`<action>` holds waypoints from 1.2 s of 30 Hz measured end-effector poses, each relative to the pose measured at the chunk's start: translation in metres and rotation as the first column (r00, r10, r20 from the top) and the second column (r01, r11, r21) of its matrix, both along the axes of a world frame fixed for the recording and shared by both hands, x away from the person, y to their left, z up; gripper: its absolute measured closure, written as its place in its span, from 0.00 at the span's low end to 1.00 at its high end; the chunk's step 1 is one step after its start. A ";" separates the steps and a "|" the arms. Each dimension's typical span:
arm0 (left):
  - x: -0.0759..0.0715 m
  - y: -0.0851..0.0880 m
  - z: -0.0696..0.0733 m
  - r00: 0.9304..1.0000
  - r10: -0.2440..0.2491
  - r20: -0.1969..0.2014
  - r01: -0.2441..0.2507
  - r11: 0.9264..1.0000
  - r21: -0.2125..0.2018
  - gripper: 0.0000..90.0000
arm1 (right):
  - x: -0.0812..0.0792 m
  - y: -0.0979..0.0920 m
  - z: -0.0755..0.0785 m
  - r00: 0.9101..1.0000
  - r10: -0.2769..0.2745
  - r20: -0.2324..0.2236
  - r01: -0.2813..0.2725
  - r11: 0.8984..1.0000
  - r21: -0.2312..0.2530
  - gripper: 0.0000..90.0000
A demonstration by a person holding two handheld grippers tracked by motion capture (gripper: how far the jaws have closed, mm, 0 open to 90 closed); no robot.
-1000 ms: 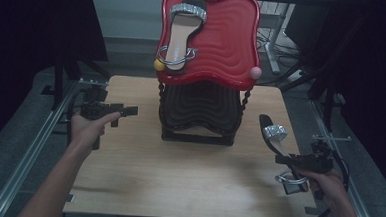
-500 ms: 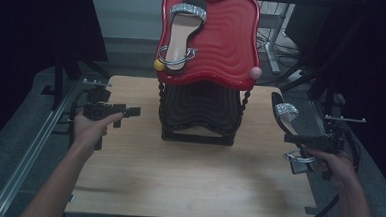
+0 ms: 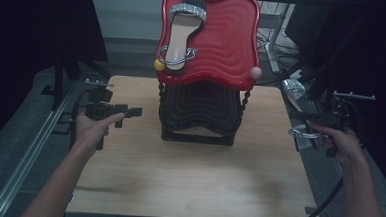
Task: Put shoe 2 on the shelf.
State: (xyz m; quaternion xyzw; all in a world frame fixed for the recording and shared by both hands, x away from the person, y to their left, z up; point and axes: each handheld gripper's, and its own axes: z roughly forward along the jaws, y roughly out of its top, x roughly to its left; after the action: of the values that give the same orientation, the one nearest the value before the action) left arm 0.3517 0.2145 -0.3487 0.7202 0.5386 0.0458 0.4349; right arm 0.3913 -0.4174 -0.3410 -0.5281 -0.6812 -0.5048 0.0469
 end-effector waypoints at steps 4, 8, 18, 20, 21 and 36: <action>0.000 0.002 -0.001 1.000 0.001 -0.003 -0.001 1.000 0.002 0.35 | 0.009 0.004 0.016 1.000 0.002 0.010 -0.002 1.000 0.013 0.47; -0.001 0.004 0.001 1.000 0.001 0.002 -0.001 1.000 -0.004 0.35 | 0.018 0.009 0.033 1.000 0.009 0.021 -0.009 1.000 0.013 0.47; -0.002 0.007 0.005 1.000 -0.001 0.003 0.001 1.000 -0.007 0.35 | 0.035 0.024 0.083 0.997 0.004 0.080 -0.006 1.000 0.029 0.47; -0.002 0.006 0.005 1.000 -0.003 0.004 0.003 1.000 -0.007 0.35 | 0.039 0.033 0.099 0.995 0.013 0.097 -0.015 1.000 0.025 0.47; -0.002 0.006 0.005 1.000 -0.003 0.003 0.003 1.000 -0.007 0.35 | 0.040 0.036 0.104 0.994 0.018 0.104 -0.020 1.000 0.020 0.47; -0.004 0.006 0.008 1.000 -0.003 0.003 0.004 1.000 -0.016 0.35 | 0.059 0.138 0.180 0.986 0.065 0.153 -0.061 0.998 -0.032 0.47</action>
State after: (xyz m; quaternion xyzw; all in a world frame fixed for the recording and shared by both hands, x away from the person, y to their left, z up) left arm 0.3476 0.2206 -0.3407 0.7176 0.5370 0.0420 0.4415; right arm 0.4503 -0.2797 -0.1608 -0.4663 -0.7060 -0.5330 0.0032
